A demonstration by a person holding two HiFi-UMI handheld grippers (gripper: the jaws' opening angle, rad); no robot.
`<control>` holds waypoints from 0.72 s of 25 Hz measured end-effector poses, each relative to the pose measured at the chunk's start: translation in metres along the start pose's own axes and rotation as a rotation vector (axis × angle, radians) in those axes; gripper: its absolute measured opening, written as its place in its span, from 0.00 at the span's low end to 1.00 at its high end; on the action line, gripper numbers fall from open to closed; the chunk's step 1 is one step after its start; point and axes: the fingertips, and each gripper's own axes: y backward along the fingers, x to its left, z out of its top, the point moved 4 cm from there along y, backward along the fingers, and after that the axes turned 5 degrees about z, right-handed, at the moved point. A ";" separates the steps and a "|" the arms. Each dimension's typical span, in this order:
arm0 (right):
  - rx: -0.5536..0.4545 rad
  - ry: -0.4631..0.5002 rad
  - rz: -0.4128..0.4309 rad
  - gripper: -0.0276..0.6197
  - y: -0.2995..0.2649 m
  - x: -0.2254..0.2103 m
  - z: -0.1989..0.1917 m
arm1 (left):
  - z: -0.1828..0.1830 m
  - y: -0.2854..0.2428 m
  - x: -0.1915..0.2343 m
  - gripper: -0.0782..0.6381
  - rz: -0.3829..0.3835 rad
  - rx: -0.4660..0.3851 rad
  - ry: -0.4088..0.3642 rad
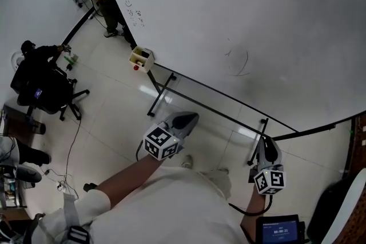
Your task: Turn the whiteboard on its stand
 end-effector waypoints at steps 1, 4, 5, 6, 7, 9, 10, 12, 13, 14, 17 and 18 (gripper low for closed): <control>0.003 -0.001 0.003 0.16 -0.003 0.006 -0.003 | -0.002 0.004 0.005 0.14 0.002 0.001 0.000; 0.011 -0.005 0.009 0.16 -0.007 0.020 -0.009 | -0.007 0.013 0.014 0.14 0.001 0.006 0.003; 0.015 -0.004 0.009 0.16 -0.008 0.023 -0.010 | -0.009 0.015 0.016 0.14 -0.002 0.008 0.004; 0.020 -0.002 0.008 0.16 -0.008 0.026 -0.011 | -0.011 0.017 0.017 0.14 -0.005 0.010 0.005; 0.025 0.002 0.008 0.16 -0.007 0.028 -0.012 | -0.014 0.018 0.018 0.14 -0.008 0.012 0.008; 0.036 0.013 0.011 0.16 -0.006 0.032 -0.013 | -0.018 0.020 0.019 0.14 -0.011 0.013 0.016; 0.040 0.017 0.014 0.16 -0.006 0.033 -0.013 | -0.020 0.021 0.019 0.14 -0.010 0.012 0.019; 0.047 0.027 0.024 0.16 -0.007 0.035 -0.013 | -0.022 0.021 0.020 0.14 -0.007 0.006 0.027; 0.051 0.032 0.030 0.16 -0.007 0.036 -0.012 | -0.022 0.020 0.019 0.14 -0.003 0.003 0.030; 0.055 0.037 0.037 0.16 -0.008 0.036 -0.011 | -0.022 0.020 0.019 0.14 0.000 0.000 0.033; 0.063 0.049 0.061 0.16 -0.012 0.038 -0.007 | -0.024 0.020 0.016 0.14 0.011 -0.003 0.044; 0.064 0.054 0.068 0.16 -0.013 0.037 -0.006 | -0.025 0.020 0.014 0.14 0.013 -0.002 0.046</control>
